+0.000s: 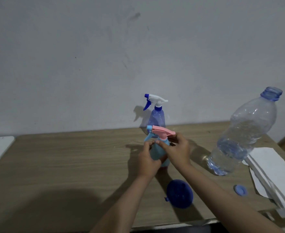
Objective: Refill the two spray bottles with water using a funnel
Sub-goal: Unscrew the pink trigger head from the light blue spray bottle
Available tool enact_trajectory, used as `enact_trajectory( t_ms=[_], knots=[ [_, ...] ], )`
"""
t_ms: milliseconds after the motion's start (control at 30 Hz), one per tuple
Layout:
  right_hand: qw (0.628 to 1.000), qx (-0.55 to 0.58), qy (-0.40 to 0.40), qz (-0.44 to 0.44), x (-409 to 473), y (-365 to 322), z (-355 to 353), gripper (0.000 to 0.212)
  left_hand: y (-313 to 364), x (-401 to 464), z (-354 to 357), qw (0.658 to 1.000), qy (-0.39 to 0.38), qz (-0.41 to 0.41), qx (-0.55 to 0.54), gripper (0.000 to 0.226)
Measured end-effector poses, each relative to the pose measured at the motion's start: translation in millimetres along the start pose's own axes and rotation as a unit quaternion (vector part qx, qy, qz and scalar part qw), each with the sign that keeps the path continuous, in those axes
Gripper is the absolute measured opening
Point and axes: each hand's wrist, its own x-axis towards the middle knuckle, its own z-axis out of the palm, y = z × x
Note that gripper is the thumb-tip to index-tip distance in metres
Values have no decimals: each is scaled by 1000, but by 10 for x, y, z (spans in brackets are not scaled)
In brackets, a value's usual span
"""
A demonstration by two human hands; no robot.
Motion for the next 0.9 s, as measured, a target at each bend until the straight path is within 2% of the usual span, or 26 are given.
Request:
enact_trajectory(
  t_ms=[333, 533, 600, 767, 900],
  knots=[
    [995, -45, 16, -90, -24, 133, 84, 31, -7, 16, 27, 999, 35, 9, 4, 59],
    [985, -82, -6, -152, -39, 170, 51, 25, 46, 14, -20, 1000, 15, 9, 25, 56],
    [987, -68, -20, -142, -30, 172, 14, 26, 67, 5, -33, 999, 11, 7, 36, 55],
    [999, 21, -25, -25, -44, 58, -23, 40, 97, -28, -48, 999, 13, -1, 53, 50],
    [999, 38, -12, -22, -57, 64, 3, 30, 129, -47, -44, 999, 12, 4, 49, 52]
  ],
)
